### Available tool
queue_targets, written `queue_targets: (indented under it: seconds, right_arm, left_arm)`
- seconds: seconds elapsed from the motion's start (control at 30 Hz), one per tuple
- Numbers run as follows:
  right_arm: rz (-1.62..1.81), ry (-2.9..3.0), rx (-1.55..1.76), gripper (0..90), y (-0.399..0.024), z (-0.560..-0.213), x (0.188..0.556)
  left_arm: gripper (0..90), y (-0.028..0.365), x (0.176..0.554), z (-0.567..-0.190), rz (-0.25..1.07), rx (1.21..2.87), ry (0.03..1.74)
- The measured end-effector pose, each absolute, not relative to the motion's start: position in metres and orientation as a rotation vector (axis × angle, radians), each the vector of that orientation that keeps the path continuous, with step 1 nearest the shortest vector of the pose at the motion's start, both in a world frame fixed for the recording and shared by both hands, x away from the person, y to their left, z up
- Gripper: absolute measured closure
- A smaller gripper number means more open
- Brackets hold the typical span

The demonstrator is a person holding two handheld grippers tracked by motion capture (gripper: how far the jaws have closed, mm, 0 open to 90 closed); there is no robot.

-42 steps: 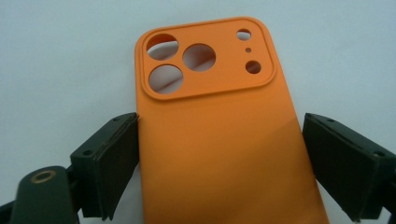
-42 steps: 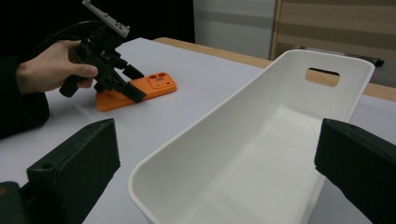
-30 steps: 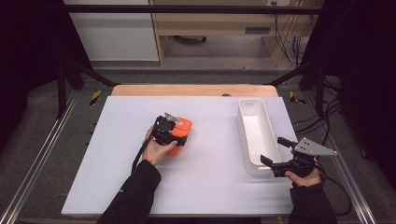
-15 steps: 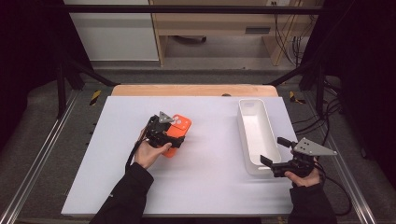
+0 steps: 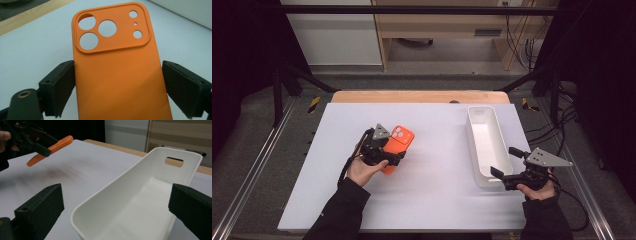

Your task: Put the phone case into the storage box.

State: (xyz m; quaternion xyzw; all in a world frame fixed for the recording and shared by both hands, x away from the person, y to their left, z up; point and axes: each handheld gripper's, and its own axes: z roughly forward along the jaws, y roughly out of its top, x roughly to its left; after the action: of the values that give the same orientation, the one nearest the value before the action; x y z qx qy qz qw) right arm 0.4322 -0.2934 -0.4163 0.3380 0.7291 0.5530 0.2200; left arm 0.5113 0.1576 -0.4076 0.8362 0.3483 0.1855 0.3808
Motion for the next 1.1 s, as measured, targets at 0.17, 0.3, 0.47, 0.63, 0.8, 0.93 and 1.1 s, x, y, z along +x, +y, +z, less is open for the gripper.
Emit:
queue_targets:
  seconds: [0.17,0.3,0.47,0.63,0.8,0.93,1.1]
  right_arm:
    - [1.528,2.022,0.928,0.4,-0.292,-0.416,0.432]
    - [1.530,2.021,0.927,0.4,-0.293,-0.416,0.432]
    - [1.523,2.033,0.923,0.4,-0.291,-0.416,0.432]
    - [1.517,2.050,0.911,0.5,-0.288,-0.416,0.432]
    - [1.520,2.053,0.898,0.6,-0.287,-0.415,0.432]
    - [1.522,2.060,0.881,0.6,-0.284,-0.414,0.431]
    - [1.514,2.081,0.848,0.7,-0.280,-0.413,0.430]
  left_arm:
    - [12.9,0.161,0.503,-0.404,0.473,2.122,0.843]
    - [12.9,0.161,0.497,-0.401,0.482,2.129,0.798]
    - [12.9,0.155,0.492,-0.401,0.481,2.141,0.750]
    - [12.9,0.149,0.486,-0.400,0.474,2.152,0.698]
    - [13.0,0.144,0.482,-0.399,0.464,2.161,0.658]
    - [13.0,0.140,0.479,-0.399,0.461,2.172,0.630]
    - [13.0,0.135,0.476,-0.400,0.451,2.186,0.595]
